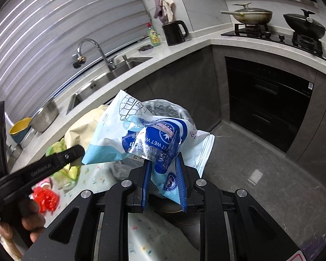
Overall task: Collect trash
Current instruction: 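Open the left tool over the bin dropping the beige bag while the right tool drops the wipes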
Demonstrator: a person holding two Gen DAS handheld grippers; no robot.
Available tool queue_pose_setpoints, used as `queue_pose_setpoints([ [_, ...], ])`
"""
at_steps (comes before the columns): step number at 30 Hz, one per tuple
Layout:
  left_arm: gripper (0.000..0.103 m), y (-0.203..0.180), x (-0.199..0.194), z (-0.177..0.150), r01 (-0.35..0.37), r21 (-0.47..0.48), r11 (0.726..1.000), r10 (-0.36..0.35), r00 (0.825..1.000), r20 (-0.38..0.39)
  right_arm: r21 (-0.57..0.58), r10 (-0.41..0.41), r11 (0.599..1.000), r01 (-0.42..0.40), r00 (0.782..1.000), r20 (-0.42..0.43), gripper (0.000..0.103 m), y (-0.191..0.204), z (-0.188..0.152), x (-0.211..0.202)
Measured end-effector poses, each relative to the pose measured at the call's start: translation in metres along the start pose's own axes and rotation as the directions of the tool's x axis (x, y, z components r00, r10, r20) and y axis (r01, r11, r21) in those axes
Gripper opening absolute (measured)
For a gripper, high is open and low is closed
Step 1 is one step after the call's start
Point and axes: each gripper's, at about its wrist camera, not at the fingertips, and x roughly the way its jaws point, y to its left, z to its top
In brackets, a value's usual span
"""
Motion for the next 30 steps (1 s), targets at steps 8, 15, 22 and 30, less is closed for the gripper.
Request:
queue_pose_setpoints([
  [8, 0.045, 0.006, 0.031, 0.023, -0.005, -0.002, 1.000, 0.005, 1.000, 0.015, 0.007, -0.023, 1.000, 0.023, 1.000, -0.009, 0.021, 0.002, 0.015, 0.035],
  [15, 0.051, 0.032, 0.022, 0.022, -0.046, -0.045, 0.998, 0.047, 0.998, 0.041, -0.043, 0.000, 0.999, 0.000, 1.000, -0.002, 0.021, 0.028, 0.033, 0.058],
  [22, 0.052, 0.058, 0.009, 0.018, -0.123, -0.079, 0.989, 0.129, 0.990, 0.065, -0.090, 0.018, 0.996, -0.020, 1.000, -0.013, 0.022, 0.059, 0.045, 0.082],
  [30, 0.060, 0.079, -0.003, 0.014, -0.169, -0.099, 0.981, 0.177, 0.980, 0.085, -0.123, 0.014, 0.992, -0.012, 1.000, 0.008, 0.049, 0.088, 0.053, 0.097],
])
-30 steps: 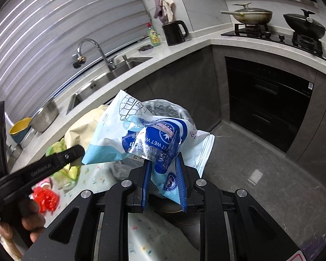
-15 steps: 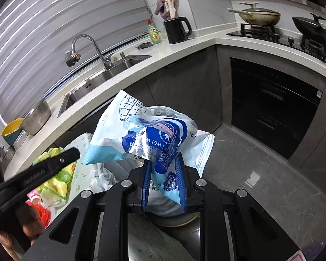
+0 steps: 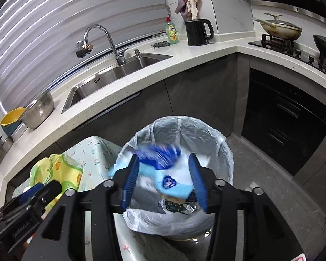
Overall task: Collect trash
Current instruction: 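Open the left tool over the bin dropping the beige bag while the right tool drops the wipes, then move both open tools back over the red bags and yellow-green bag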
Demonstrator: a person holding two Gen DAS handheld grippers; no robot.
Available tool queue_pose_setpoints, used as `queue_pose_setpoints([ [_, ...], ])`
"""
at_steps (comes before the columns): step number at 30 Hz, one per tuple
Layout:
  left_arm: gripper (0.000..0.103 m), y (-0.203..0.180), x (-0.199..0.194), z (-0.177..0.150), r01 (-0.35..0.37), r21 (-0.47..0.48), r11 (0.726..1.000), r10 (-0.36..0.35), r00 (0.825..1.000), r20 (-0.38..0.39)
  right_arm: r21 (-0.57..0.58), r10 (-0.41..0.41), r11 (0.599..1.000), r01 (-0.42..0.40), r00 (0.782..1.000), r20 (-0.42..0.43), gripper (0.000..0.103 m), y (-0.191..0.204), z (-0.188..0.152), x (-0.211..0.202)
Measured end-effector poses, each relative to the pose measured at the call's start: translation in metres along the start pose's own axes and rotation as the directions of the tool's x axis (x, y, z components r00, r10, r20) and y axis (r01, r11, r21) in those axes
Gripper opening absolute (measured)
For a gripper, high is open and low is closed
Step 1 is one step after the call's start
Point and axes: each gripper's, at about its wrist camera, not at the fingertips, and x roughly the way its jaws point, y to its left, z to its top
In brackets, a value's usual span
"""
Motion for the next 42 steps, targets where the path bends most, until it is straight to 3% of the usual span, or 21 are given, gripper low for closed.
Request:
queue_pose_setpoints([
  [14, 0.067, 0.032, -0.036, -0.011, -0.042, -0.049, 0.998, 0.044, 0.998, 0.036, -0.062, 0.063, 0.996, -0.062, 0.998, 0.011, 0.061, 0.044, -0.018, -0.044],
  [29, 0.070, 0.085, -0.083, -0.031, -0.094, -0.119, 0.988, 0.101, 0.994, 0.050, -0.117, 0.136, 0.983, -0.138, 0.990, -0.033, 0.062, 0.100, -0.049, -0.074],
  [42, 0.071, 0.151, -0.112, -0.068, -0.160, -0.222, 0.962, 0.168, 0.986, 0.016, -0.167, 0.182, 0.966, -0.197, 0.978, -0.101, 0.063, 0.151, -0.089, -0.081],
])
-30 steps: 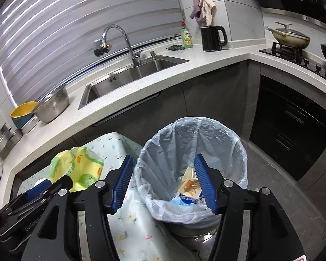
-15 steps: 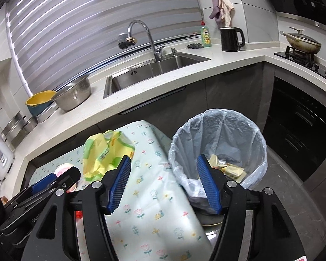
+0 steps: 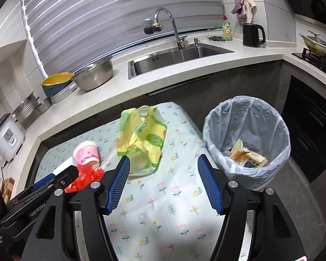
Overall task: Collect trash
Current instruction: 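Move both open tools back over the red bags and yellow-green bag, then grasp the red plastic bags with the left tool while the right tool grasps the yellow-green bag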
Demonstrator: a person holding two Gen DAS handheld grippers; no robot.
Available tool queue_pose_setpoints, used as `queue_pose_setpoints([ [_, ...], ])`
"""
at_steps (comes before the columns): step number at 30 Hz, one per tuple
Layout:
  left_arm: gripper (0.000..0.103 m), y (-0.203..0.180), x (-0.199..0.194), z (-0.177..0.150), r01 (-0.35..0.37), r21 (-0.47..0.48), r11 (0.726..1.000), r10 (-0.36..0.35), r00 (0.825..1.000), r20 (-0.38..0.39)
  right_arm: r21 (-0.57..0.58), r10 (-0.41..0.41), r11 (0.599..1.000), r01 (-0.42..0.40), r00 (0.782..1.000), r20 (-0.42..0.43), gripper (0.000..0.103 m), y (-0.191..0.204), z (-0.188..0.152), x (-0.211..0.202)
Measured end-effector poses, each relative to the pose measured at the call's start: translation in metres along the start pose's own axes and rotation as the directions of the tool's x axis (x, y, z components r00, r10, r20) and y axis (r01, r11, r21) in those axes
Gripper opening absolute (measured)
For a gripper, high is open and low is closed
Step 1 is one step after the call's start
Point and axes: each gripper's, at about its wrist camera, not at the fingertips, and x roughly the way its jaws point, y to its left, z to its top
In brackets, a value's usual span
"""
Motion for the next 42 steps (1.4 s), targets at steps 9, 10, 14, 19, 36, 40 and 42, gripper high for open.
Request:
queue_pose_setpoints([
  [9, 0.077, 0.058, -0.004, -0.020, -0.057, -0.088, 0.995, 0.054, 0.998, -0.037, -0.024, 0.027, 0.999, -0.028, 0.999, -0.044, 0.063, 0.030, -0.019, 0.012],
  [10, 0.077, 0.063, -0.004, -0.022, -0.061, -0.098, 0.993, 0.057, 0.997, -0.043, -0.026, 0.029, 0.999, -0.030, 0.998, -0.049, 0.063, 0.033, -0.021, 0.014],
  [14, 0.078, 0.079, 0.001, -0.028, -0.064, -0.143, 0.988, 0.055, 0.996, -0.070, -0.034, 0.034, 0.999, -0.036, 0.997, -0.067, 0.063, 0.041, -0.027, 0.021],
  [19, 0.082, 0.083, 0.008, -0.030, -0.060, -0.178, 0.982, 0.046, 0.995, -0.085, -0.037, 0.035, 0.999, -0.038, 0.996, -0.085, 0.063, 0.045, -0.030, 0.031],
  [36, 0.088, 0.050, 0.076, -0.008, -0.078, -0.175, 0.981, 0.050, 0.987, -0.155, -0.031, 0.017, 0.999, -0.020, 0.994, -0.106, 0.063, 0.038, -0.006, 0.085],
  [40, 0.076, 0.049, 0.087, -0.006, -0.100, -0.137, 0.985, 0.076, 0.983, -0.167, -0.049, 0.014, 0.999, -0.019, 0.995, -0.097, 0.072, 0.046, 0.004, 0.101],
  [42, 0.067, 0.049, 0.091, -0.006, -0.098, -0.124, 0.987, 0.076, 0.982, -0.172, -0.056, 0.011, 0.998, -0.016, 0.996, -0.094, 0.075, 0.050, 0.010, 0.110],
])
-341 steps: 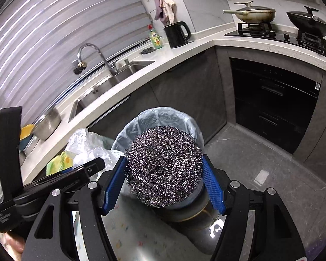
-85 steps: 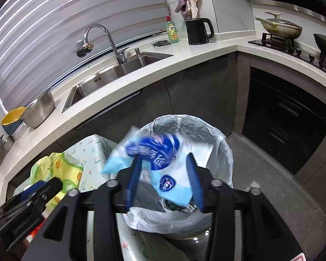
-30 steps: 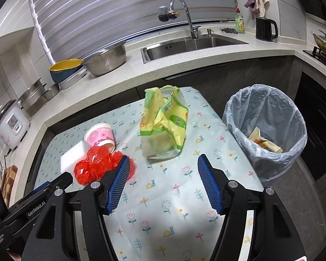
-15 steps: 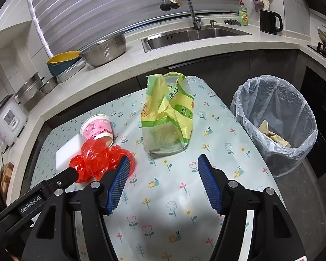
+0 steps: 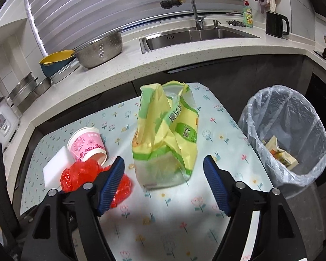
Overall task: Collect trash
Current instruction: 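Grasp the red plastic bags with the left tool while the right tool grasps the yellow-green bag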
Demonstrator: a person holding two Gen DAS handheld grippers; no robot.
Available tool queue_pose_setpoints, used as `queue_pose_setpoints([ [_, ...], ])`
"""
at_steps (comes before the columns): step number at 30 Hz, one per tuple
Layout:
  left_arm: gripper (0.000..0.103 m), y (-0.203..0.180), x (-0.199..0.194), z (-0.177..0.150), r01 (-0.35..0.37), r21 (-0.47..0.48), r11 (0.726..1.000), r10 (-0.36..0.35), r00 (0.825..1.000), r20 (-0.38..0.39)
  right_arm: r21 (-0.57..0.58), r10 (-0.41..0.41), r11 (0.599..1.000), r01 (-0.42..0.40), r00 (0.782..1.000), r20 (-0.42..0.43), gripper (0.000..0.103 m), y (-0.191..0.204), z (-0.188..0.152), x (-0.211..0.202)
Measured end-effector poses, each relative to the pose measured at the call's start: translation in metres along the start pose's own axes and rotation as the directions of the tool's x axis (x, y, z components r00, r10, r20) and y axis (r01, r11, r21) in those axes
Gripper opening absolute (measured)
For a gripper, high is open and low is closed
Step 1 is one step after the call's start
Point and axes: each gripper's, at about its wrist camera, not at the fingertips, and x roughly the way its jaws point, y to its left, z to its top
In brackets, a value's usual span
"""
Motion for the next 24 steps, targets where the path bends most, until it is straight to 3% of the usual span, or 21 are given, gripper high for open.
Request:
queue_pose_setpoints([
  [9, 0.019, 0.005, 0.017, 0.000, -0.008, 0.015, 1.000, 0.009, 0.998, -0.056, -0.020, -0.038, 0.999, 0.037, 0.999, -0.015, 0.075, 0.011, 0.010, 0.034],
  [10, 0.018, 0.006, 0.017, 0.000, -0.010, 0.015, 1.000, 0.011, 0.999, -0.053, -0.021, -0.043, 0.999, 0.043, 0.999, -0.021, 0.071, 0.011, 0.010, 0.037],
  [14, 0.010, 0.009, 0.012, -0.001, -0.006, 0.012, 1.000, 0.007, 0.999, -0.043, -0.012, -0.050, 0.999, 0.049, 0.997, -0.062, 0.036, 0.007, 0.005, 0.047],
  [19, 0.008, 0.008, -0.001, -0.003, 0.014, 0.016, 1.000, -0.014, 0.999, -0.030, -0.005, -0.049, 0.999, 0.048, 0.997, -0.054, 0.021, 0.002, 0.001, 0.036],
  [24, 0.008, 0.002, -0.018, -0.007, 0.037, 0.023, 0.999, -0.036, 0.999, -0.014, 0.012, -0.037, 0.999, 0.037, 0.999, -0.021, 0.014, -0.004, 0.001, 0.012],
])
